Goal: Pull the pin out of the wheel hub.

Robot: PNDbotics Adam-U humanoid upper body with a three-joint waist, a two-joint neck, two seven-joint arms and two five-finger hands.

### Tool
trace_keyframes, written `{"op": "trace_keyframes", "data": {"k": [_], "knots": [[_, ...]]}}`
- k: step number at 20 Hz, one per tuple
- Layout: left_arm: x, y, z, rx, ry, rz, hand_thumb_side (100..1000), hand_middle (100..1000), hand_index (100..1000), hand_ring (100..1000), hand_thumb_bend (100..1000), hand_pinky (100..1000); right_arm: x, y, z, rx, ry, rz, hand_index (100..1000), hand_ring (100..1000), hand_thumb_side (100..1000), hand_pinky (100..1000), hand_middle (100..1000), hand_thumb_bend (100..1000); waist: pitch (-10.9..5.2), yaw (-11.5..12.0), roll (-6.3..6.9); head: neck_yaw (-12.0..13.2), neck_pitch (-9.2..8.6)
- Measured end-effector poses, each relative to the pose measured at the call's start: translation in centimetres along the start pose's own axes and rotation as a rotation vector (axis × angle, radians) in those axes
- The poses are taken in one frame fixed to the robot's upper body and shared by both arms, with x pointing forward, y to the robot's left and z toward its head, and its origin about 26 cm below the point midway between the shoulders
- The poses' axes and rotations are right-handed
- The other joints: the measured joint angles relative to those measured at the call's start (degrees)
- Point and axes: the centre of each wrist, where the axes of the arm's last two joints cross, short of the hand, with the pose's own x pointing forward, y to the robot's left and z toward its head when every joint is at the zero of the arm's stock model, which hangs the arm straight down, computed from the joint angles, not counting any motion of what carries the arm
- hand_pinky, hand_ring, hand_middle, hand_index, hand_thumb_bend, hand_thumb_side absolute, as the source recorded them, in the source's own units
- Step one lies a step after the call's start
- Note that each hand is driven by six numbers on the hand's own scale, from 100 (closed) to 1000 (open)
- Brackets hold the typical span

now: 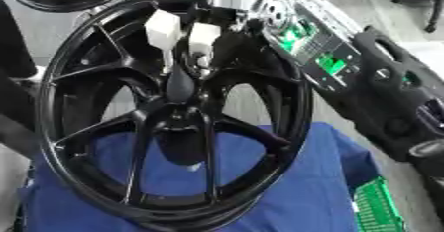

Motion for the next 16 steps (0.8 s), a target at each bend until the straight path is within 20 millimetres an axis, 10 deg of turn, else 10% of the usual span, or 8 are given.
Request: {"op": "trace_keyframes", "data": {"k": [16], "knots": [[-0.01, -0.01, 0.01, -0.007, -0.001, -0.01, 731, 809, 829, 785, 270, 922, -0.27, 0.08, -0.14, 0.001, 0.01, -0.024, 833, 707, 167, 753, 682, 181, 0.28, 0.0, 0.0, -0.1, -0.01]]}}
